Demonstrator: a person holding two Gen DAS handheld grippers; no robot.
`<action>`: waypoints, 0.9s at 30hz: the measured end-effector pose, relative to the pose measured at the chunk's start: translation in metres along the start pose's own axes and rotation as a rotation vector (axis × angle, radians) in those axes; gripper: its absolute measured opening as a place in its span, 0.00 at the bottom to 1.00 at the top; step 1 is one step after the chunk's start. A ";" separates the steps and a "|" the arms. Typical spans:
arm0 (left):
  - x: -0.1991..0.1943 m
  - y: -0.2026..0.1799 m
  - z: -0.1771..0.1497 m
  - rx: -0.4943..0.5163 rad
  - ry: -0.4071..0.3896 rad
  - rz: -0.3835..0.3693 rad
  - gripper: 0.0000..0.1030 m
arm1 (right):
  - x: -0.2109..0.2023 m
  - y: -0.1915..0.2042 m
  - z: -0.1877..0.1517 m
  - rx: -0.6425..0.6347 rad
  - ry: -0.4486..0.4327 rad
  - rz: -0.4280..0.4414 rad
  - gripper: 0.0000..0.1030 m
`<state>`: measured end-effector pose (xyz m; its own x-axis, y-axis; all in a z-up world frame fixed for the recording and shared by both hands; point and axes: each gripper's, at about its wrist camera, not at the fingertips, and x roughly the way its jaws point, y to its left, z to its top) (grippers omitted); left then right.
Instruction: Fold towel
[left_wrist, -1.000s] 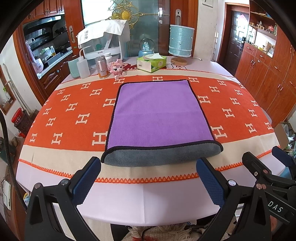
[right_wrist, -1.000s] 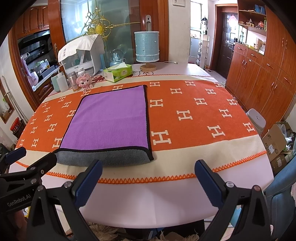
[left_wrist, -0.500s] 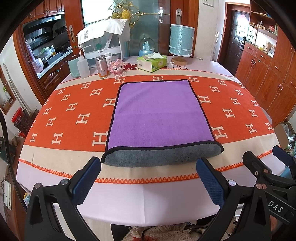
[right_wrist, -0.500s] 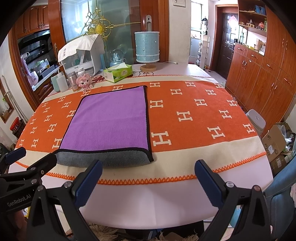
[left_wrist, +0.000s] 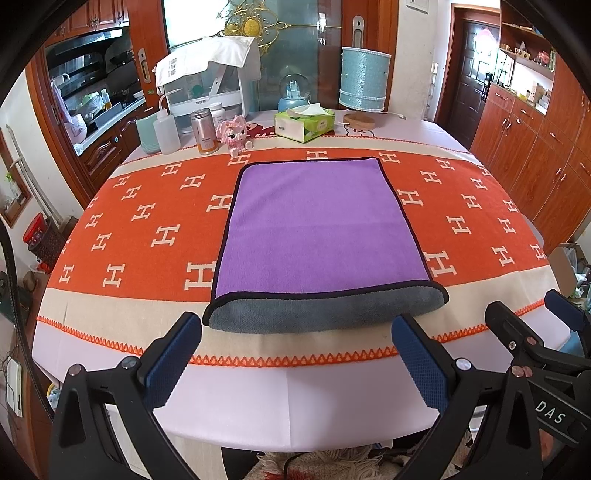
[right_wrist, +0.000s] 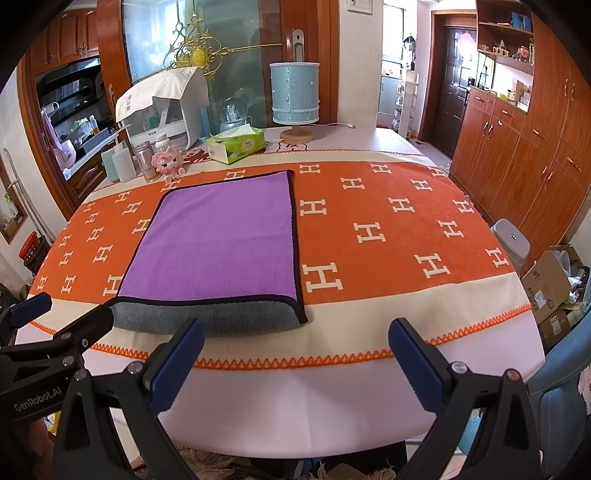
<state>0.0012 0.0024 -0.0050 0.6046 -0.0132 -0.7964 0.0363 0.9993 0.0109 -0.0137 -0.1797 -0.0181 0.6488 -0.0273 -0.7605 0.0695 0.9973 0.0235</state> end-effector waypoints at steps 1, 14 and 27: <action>0.000 0.000 0.000 0.000 0.001 0.000 0.99 | 0.000 0.000 0.000 0.000 0.000 0.000 0.97; 0.005 0.002 -0.003 -0.002 0.012 -0.002 0.99 | 0.001 0.001 -0.001 0.000 0.002 -0.001 0.97; 0.006 0.004 -0.005 -0.003 0.016 -0.003 0.99 | 0.004 0.002 -0.004 -0.004 0.005 -0.005 0.97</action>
<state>0.0009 0.0063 -0.0129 0.5913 -0.0160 -0.8063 0.0359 0.9993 0.0065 -0.0135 -0.1777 -0.0237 0.6448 -0.0318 -0.7637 0.0696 0.9974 0.0173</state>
